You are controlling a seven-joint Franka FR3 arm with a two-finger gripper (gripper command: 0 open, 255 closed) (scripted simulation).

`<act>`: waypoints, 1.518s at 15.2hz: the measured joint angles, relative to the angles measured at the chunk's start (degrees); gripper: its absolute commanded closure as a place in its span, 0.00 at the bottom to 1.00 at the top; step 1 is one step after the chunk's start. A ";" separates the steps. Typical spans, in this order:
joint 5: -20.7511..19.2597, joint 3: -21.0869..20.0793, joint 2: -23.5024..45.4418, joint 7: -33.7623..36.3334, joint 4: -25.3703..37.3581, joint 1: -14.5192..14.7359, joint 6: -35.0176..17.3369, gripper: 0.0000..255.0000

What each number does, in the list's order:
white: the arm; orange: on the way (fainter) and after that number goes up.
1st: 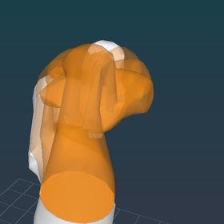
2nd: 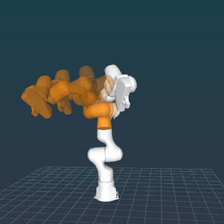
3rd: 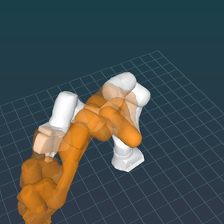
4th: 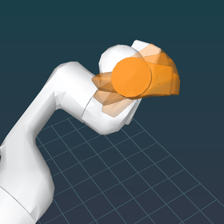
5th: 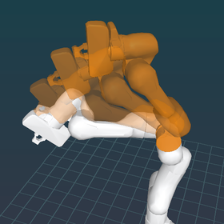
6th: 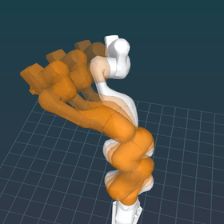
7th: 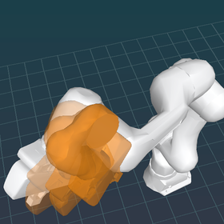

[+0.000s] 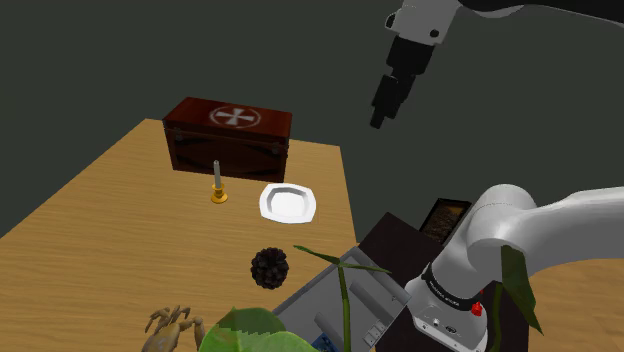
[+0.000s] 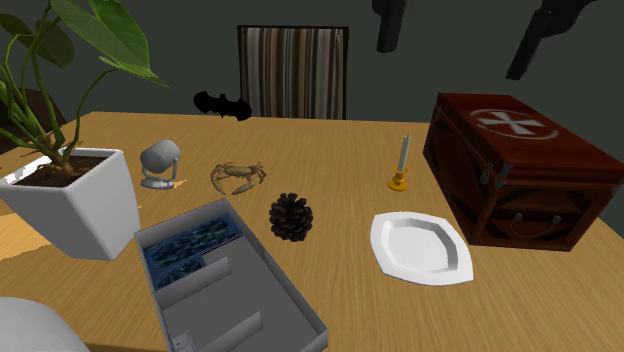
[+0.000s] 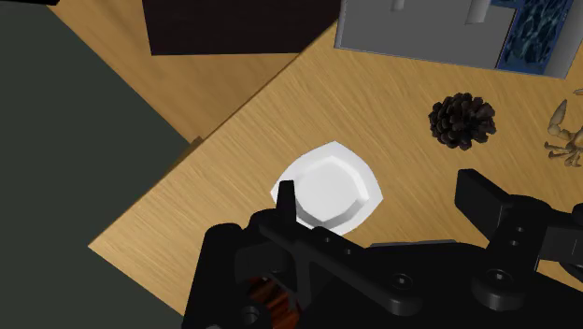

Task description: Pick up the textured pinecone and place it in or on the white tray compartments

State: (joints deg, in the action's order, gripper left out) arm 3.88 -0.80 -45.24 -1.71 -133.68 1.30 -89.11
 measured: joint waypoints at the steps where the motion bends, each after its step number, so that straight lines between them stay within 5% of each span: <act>1: 0.00 0.00 0.00 0.00 0.00 0.00 0.00 0.00; 16: 7.76 -15.24 7.71 12.93 -12.30 5.14 -21.03 0.00; 23: 8.83 -23.88 19.19 20.40 -12.56 6.13 -33.25 0.00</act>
State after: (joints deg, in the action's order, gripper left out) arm 12.71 -24.68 -26.05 18.69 -146.24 7.44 -122.36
